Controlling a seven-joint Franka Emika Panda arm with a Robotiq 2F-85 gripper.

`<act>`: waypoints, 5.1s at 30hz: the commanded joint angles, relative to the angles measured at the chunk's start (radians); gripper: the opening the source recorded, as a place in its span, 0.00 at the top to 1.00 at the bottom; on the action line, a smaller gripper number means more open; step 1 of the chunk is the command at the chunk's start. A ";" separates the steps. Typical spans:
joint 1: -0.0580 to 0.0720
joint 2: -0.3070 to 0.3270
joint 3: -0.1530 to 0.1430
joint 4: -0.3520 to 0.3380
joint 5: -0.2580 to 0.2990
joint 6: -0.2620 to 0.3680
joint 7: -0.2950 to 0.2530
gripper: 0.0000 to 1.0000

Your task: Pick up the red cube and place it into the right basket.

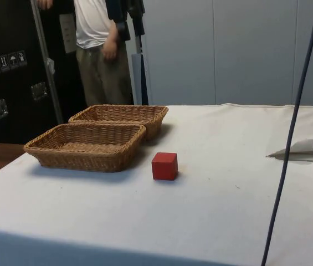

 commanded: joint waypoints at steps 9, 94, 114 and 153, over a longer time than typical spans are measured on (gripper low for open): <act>0.001 -0.022 0.022 -0.104 -0.008 0.106 0.060 0.00; -0.021 0.176 0.137 -0.497 0.119 0.799 0.008 0.00; -0.037 0.282 0.178 -0.484 0.150 0.891 -0.003 0.00; -0.027 0.331 0.168 -0.482 0.121 0.916 0.013 0.98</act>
